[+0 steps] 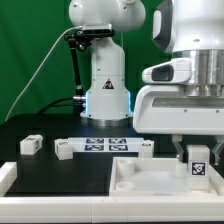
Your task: Assemble one leg
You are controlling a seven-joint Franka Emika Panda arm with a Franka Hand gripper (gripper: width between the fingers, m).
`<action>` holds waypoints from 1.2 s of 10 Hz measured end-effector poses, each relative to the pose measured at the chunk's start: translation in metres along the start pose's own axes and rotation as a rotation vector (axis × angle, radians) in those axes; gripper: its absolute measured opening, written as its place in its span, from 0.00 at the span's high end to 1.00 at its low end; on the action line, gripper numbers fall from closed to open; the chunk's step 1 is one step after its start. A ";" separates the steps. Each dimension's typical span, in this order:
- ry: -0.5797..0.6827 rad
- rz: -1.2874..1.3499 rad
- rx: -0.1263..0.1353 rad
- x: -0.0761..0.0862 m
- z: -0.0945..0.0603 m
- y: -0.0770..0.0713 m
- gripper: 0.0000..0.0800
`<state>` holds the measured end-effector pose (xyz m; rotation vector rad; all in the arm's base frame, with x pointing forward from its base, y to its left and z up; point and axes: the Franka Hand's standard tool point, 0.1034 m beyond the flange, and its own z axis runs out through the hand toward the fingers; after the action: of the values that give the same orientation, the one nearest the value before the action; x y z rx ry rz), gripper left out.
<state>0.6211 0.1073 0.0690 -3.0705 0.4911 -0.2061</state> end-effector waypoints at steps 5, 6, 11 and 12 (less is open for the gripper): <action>0.024 0.679 0.057 0.000 0.001 0.000 0.63; 0.016 0.824 0.061 -0.002 0.001 -0.003 0.63; -0.024 1.276 0.070 -0.005 0.002 -0.005 0.63; -0.023 1.274 0.071 -0.005 0.002 -0.005 0.63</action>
Offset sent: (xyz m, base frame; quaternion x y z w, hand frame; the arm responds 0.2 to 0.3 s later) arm -0.0113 -0.0035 -0.0119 0.0068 -0.0085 0.2763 0.9610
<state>0.6183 0.1135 0.0672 -2.0832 2.1193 -0.1204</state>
